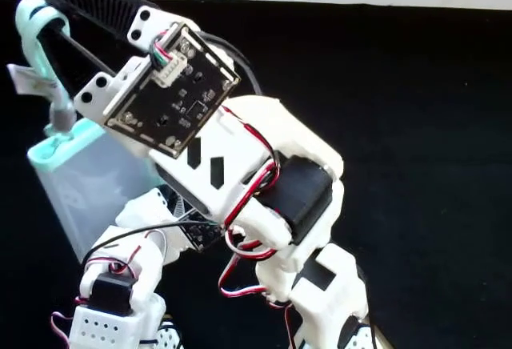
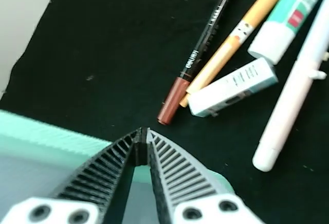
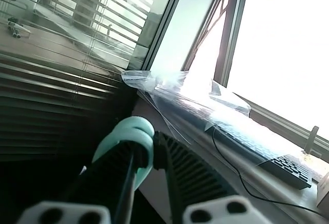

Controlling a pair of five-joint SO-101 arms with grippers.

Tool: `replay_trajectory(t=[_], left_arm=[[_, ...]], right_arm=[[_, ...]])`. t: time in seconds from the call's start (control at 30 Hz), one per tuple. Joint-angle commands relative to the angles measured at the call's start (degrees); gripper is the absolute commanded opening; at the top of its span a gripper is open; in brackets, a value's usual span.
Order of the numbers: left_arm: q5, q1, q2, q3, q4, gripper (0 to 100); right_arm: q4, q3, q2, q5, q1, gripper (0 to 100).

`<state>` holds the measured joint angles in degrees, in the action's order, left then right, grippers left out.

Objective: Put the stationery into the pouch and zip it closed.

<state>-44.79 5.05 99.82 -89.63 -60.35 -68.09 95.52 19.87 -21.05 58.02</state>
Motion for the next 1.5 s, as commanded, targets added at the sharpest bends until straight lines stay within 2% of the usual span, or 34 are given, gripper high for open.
replay_trajectory(t=[0.0,0.13,0.3,0.5,0.63,0.8,1.1,1.17,1.27,1.47], left_arm=[[-0.53,0.57,0.04,0.04,1.49,1],[-0.62,0.57,0.04,-0.57,2.02,1],[-0.62,0.57,0.04,-3.03,6.07,1],[-0.62,0.57,0.04,-3.21,6.33,1],[-0.62,0.13,0.13,-2.68,6.15,1],[-0.62,-0.04,0.48,-2.68,6.15,1],[-0.26,-6.55,0.57,-2.24,5.63,1],[-0.26,-6.81,0.57,0.22,1.67,1],[-0.26,-6.81,0.66,8.66,-8.53,1],[-0.26,-6.73,0.66,28.79,-27.69,1]], right_arm=[[1.54,5.05,-2.68,-0.7,0.4,0.6],[4.26,4.7,-4.44,-3.69,0.4,0.6],[4.62,4.62,-6.81,-3.87,2.42,0.6],[5.93,4.62,-7.08,-3.87,2.51,0.6],[1.63,1.54,-6.9,-3.87,2.15,0.6],[1.36,-3.3,-6.9,-3.69,1.98,0.6],[1.27,-3.74,-3.82,-3.43,2.42,0.6],[1.27,-3.56,-2.42,-1.05,2.42,0.6],[1.27,-3.21,-0.75,3.08,2.15,0.6],[1.36,-3.21,1.63,3.16,2.15,0.6]])
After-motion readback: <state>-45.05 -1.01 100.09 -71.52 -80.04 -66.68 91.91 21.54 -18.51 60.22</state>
